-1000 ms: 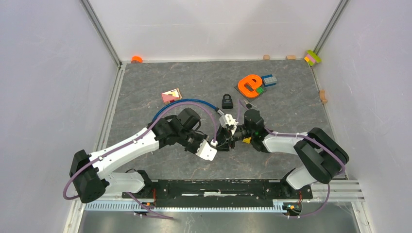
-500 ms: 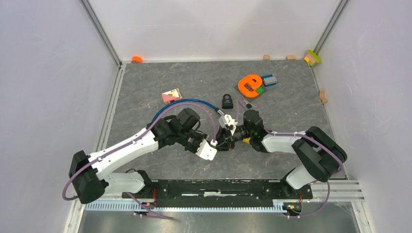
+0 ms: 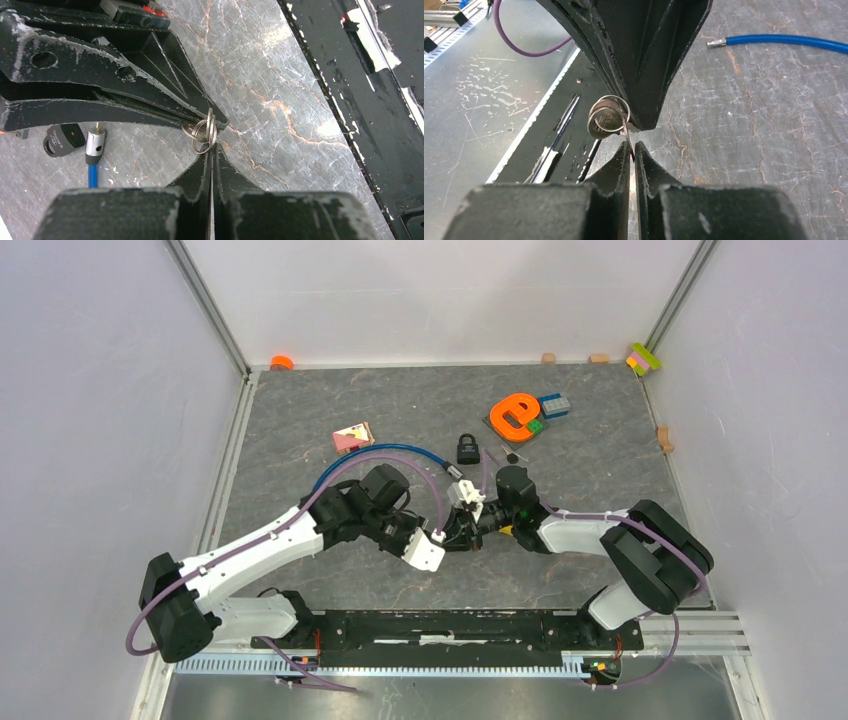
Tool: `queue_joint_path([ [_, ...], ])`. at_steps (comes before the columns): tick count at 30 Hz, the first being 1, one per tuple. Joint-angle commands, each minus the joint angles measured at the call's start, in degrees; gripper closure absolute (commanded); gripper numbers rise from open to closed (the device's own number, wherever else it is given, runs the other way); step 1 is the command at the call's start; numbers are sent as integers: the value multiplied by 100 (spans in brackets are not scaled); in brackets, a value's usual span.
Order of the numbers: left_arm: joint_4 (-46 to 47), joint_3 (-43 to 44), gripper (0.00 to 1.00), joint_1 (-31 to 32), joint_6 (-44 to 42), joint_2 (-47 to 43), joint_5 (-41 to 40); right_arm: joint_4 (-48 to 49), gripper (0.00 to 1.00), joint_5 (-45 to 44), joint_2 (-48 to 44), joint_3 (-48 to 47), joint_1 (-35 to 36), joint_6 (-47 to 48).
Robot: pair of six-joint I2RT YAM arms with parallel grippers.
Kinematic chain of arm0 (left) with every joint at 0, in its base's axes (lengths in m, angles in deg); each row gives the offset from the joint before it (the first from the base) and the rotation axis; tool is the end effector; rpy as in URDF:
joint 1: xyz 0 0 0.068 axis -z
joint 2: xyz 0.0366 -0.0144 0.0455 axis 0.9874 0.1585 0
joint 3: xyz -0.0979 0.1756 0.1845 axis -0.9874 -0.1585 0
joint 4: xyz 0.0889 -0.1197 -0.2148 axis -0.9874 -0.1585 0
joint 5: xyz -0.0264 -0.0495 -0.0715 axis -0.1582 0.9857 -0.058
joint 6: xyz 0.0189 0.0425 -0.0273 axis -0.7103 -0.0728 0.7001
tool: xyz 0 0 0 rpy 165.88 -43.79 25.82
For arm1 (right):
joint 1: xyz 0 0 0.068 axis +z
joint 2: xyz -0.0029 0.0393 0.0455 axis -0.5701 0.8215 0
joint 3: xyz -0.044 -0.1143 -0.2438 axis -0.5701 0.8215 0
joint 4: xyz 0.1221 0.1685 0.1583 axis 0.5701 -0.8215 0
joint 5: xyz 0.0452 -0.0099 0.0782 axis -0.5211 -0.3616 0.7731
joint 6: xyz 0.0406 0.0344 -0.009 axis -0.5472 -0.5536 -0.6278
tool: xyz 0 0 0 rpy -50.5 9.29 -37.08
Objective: Unlock with the key
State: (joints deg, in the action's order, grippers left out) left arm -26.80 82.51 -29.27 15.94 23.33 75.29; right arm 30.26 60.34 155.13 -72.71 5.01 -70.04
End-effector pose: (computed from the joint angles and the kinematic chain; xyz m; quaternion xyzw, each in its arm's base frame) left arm 0.1308 -0.1937 0.2761 0.8220 0.4201 -0.2102 0.3218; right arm 0.1917 0.2027 0.1842 -0.5556 0.4814 0.5854 0.3418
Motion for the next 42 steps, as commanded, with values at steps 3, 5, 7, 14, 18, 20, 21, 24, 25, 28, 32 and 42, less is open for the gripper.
queue_joint_path([
  [3,215,-82,98,15,2,-231,-38,-1393,94,-124,-172,-406,10,1179],
  [5,215,-99,98,7,4,-236,-38,-1580,97,-208,-230,-438,-11,1315],
  [7,231,-133,98,-3,19,-266,-37,-1768,99,-306,-307,-468,-66,1469],
  [14,294,-298,98,-11,-12,-289,-20,-2133,100,-916,-708,-481,-323,1727],
  [18,293,-400,98,-11,-110,-151,-81,-2725,100,-1540,-1054,-628,-323,2205],
  [20,294,-437,98,-12,-129,-36,-91,-3101,100,-1904,-1232,-719,-325,2527],
  [21,295,-442,98,-11,-143,16,-86,-3194,100,-2118,-1330,-725,-321,2614],
  [24,298,-415,96,-11,-142,212,-16,-3383,100,-2539,-1596,-669,-329,2873],
  [25,336,-416,96,-11,-117,267,7,-3436,100,-2614,-1673,-647,-321,2952],
  [28,533,-470,93,-12,-2,341,34,-3588,100,-2812,-1868,-578,-322,3151],
  [32,841,-579,83,-18,191,279,41,-3827,100,-3001,-2053,-529,-328,3476],
  [42,2702,-1306,25,-466,1515,-394,150,-4278,100,-3199,-2436,-476,-329,4068],
])
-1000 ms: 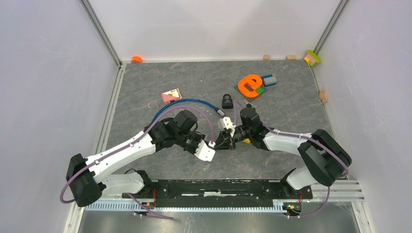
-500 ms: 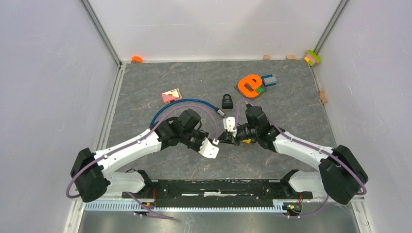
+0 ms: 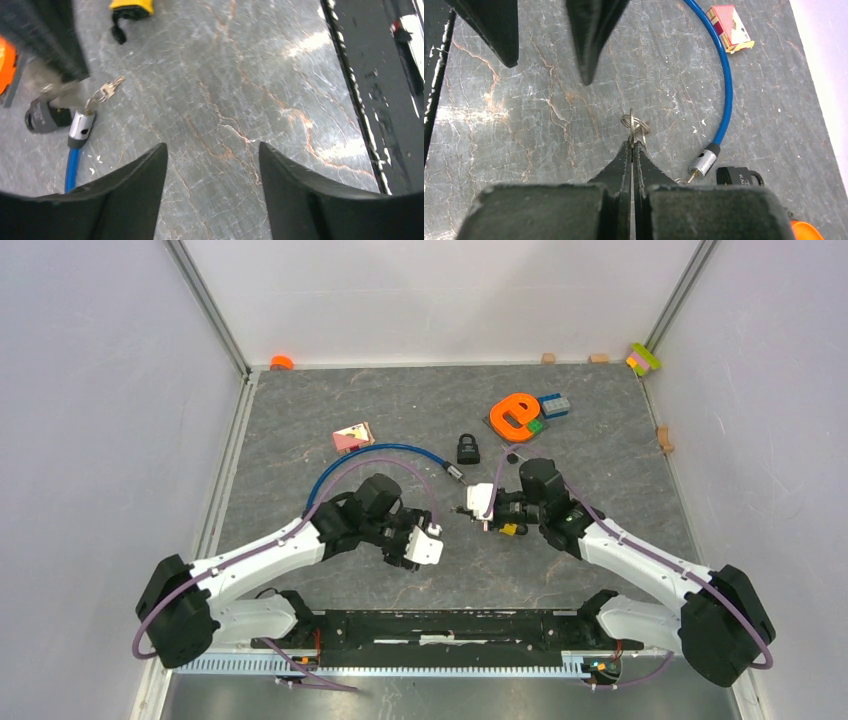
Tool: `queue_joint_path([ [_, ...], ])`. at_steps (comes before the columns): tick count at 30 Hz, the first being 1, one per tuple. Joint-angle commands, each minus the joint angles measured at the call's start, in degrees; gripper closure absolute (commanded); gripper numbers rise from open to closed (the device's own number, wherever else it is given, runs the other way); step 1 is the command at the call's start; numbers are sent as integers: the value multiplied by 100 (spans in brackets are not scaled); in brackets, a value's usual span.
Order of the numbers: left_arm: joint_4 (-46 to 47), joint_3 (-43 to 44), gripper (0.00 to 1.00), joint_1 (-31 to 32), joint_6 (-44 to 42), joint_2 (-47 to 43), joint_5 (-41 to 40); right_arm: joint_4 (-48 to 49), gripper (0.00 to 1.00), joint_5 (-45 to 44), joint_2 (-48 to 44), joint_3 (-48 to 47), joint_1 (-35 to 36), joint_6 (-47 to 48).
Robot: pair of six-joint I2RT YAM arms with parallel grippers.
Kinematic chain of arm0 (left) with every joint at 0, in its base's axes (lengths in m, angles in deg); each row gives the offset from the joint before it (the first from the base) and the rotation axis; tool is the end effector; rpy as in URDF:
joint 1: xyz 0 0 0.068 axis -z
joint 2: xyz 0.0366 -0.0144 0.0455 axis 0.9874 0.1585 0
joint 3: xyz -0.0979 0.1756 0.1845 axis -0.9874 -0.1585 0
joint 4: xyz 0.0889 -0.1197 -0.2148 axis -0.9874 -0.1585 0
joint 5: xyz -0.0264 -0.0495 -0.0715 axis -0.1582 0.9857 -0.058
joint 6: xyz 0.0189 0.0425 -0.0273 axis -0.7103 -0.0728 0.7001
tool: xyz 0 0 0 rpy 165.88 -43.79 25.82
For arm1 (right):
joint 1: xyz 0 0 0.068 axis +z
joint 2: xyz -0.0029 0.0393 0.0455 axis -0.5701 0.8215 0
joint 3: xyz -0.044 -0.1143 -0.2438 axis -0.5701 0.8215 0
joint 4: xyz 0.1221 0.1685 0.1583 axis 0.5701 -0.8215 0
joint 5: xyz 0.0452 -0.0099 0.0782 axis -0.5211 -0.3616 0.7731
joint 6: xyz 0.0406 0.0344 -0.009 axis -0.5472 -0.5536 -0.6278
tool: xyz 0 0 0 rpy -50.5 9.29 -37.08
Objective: Unlock with the key
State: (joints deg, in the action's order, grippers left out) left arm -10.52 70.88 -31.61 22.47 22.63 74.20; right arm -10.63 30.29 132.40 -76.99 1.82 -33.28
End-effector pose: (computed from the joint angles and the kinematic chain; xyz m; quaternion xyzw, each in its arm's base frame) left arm 0.1397 -0.1886 0.2328 0.7818 0.4684 -0.2060 0.3563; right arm 0.1803 0.1615 0.2352 -0.6248 0.5341 0.2742 0.4992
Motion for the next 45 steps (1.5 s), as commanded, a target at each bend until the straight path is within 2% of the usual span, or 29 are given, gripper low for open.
queue_joint_path([
  [1,1237,-158,22,-282,1061,-342,267,-253,100,-201,-173,-73,-4,463],
  [3,1526,-129,19,-338,1493,-340,243,-345,100,-201,-186,-108,-8,547],
  [8,2114,193,19,-392,2609,-142,161,-346,100,-194,-195,-97,-7,623],
  [14,2148,749,26,-392,3135,341,629,-352,100,-152,-195,-68,-3,571],
  [18,2210,1001,37,-419,3344,670,1018,-347,100,-93,-179,-42,-9,520],
  [23,2105,1209,49,-430,3345,933,1290,-353,100,-62,-188,-41,-13,461],
  [36,1965,1292,58,-430,3212,1219,1148,-298,100,-44,-213,-33,-64,361],
  [45,1855,1349,71,-428,3090,1349,1088,-283,100,-18,-208,-33,-101,290],
])
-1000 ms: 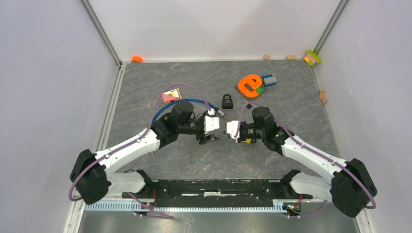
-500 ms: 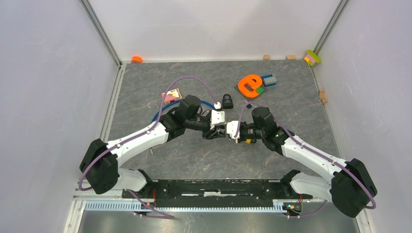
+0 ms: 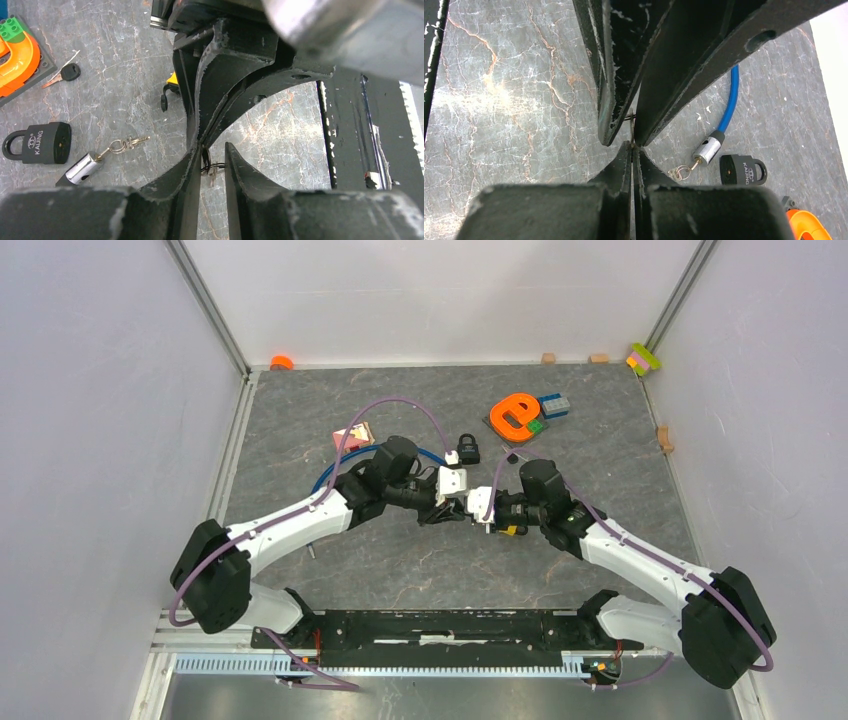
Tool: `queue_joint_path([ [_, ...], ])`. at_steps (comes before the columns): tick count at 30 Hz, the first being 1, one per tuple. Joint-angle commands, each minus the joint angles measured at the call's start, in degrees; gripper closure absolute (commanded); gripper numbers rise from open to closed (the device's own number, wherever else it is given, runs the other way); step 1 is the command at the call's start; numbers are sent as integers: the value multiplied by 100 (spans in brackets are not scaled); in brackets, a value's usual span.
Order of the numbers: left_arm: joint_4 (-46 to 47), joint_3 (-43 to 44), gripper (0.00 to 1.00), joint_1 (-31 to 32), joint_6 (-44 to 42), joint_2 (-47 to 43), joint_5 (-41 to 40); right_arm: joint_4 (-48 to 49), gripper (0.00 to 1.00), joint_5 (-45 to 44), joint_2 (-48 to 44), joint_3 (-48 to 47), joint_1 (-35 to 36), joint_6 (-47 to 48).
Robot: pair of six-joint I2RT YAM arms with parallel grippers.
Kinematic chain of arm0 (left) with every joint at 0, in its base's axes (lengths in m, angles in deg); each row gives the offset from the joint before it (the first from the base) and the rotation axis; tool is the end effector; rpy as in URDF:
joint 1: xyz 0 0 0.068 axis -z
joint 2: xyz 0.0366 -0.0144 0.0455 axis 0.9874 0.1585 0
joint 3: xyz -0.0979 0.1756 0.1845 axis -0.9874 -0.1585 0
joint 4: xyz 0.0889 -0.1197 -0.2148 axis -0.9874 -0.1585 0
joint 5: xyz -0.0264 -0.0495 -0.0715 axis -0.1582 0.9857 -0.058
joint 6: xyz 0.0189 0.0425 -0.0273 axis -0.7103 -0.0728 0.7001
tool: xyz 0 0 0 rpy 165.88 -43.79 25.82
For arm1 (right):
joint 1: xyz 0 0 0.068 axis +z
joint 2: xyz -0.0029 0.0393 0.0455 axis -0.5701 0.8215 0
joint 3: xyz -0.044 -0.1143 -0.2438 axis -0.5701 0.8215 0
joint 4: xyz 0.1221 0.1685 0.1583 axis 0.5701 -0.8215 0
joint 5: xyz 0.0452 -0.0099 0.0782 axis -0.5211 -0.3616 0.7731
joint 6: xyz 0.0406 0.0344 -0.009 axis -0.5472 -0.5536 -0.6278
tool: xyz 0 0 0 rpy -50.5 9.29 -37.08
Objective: Unlock with the key
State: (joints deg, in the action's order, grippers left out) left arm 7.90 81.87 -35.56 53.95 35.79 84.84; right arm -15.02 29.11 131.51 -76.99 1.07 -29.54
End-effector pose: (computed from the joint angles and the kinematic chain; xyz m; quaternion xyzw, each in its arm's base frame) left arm 0.1994 -0.2340 0.2651 0.6151 0.5748 -0.3656 0.3969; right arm 0.1785 0.1556 0.2315 -0.6391 0.5398 0.2524 0.4863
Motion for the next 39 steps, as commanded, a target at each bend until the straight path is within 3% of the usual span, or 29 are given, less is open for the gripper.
queue_joint_path([
  [1,6,258,73,-36,-56,50,24,155,100,100,-113,-33,-32,-92],
  [9,-40,289,96,-32,-75,102,44,214,100,119,-130,-20,-72,-170],
  [17,138,174,98,-65,-13,11,-39,293,99,84,-148,-34,-178,-361],
  [20,440,64,98,-212,221,-60,42,388,82,94,-152,-20,-297,-516],
  [29,1577,-233,98,-692,1316,-205,899,941,44,778,-238,169,-860,-1187],
  [33,2360,-500,98,-769,1863,-186,1231,1171,39,1190,-264,172,-1057,-1536],
  [39,3317,-844,98,-773,2461,-148,1441,1209,42,1760,-96,15,-1112,-1748],
])
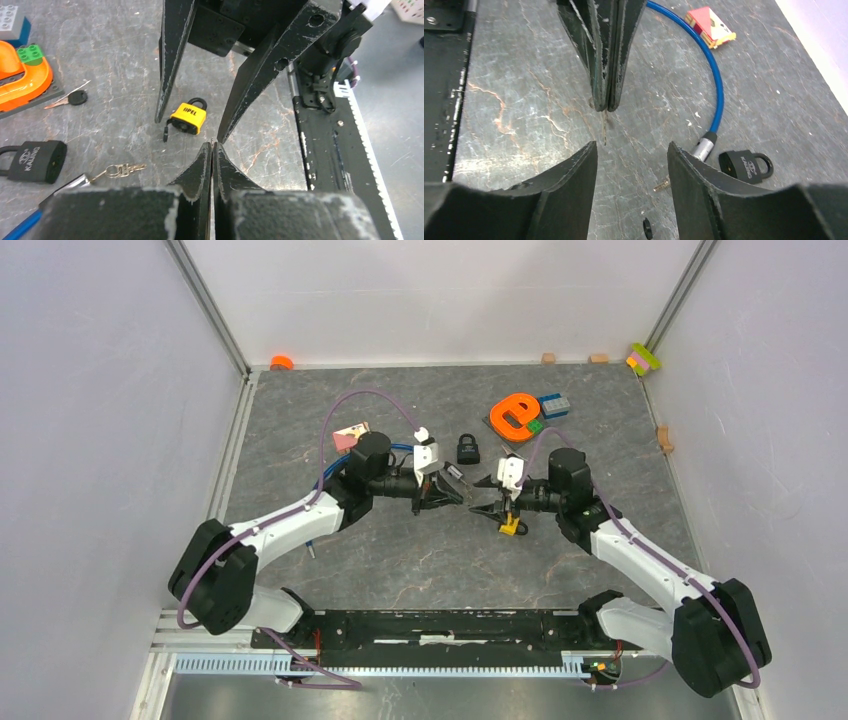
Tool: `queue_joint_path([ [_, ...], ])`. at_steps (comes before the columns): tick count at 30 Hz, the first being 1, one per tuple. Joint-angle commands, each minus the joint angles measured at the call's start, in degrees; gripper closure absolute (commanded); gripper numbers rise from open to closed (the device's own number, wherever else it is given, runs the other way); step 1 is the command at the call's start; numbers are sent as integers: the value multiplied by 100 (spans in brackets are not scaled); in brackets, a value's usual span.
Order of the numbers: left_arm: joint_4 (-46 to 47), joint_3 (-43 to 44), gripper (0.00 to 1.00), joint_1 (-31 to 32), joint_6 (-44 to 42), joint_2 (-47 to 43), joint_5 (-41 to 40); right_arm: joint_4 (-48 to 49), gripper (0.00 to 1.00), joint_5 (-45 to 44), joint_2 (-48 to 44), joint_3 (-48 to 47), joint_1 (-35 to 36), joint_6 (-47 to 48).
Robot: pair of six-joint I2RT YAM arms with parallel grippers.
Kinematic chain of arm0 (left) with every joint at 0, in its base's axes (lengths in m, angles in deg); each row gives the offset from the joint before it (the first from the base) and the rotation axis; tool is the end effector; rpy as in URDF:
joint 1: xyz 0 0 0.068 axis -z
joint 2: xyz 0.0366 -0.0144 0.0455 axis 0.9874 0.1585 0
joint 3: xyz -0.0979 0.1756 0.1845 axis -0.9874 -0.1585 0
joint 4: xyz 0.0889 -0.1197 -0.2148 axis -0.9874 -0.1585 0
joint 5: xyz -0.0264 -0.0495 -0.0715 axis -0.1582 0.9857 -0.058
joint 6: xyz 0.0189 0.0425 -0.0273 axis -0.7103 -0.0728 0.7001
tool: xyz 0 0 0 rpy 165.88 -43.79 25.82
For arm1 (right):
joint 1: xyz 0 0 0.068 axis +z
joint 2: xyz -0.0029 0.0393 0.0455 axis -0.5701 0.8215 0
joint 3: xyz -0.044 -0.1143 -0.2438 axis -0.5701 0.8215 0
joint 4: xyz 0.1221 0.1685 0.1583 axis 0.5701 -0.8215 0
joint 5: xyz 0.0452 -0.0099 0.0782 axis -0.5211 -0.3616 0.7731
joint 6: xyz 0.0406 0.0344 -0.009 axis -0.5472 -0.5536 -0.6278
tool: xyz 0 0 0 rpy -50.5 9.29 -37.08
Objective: Unlock with the key
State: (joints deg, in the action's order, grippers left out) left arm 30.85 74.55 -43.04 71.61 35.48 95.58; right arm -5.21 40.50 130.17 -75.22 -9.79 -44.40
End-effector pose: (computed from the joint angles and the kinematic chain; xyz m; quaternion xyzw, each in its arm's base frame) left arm 0.2233 -0.2082 0.2621 0.5197 0.5678 -0.4646 0.4379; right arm 0.1995 0.1225 0.2437 -0.5388 0.5717 0.3305 0.5231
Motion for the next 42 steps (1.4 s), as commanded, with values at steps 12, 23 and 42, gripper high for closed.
queue_joint_path([
  [12,627,-258,98,-32,816,-366,-180,-1565,40,429,213,-447,-444,965],
  [23,-332,85,98,-32,626,-518,-295,-2657,32,-623,619,-482,-950,1642],
  [42,-943,335,98,-14,476,-628,151,-2862,28,-1302,1372,-705,-953,1873],
])
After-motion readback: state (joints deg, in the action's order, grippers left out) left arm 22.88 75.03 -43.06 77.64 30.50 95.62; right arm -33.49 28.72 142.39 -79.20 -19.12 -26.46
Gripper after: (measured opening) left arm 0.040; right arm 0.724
